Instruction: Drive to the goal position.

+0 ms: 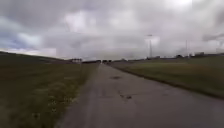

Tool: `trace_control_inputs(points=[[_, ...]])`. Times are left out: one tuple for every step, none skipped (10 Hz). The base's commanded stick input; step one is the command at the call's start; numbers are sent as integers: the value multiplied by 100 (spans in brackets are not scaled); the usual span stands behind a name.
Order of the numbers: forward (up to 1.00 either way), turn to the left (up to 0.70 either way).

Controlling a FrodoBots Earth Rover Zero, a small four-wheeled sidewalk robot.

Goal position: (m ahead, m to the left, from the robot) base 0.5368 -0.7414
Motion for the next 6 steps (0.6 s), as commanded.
trace_control_inputs(points=[[100,1],[100,1],[100,1],[100,1],[100,1],[100,1]])
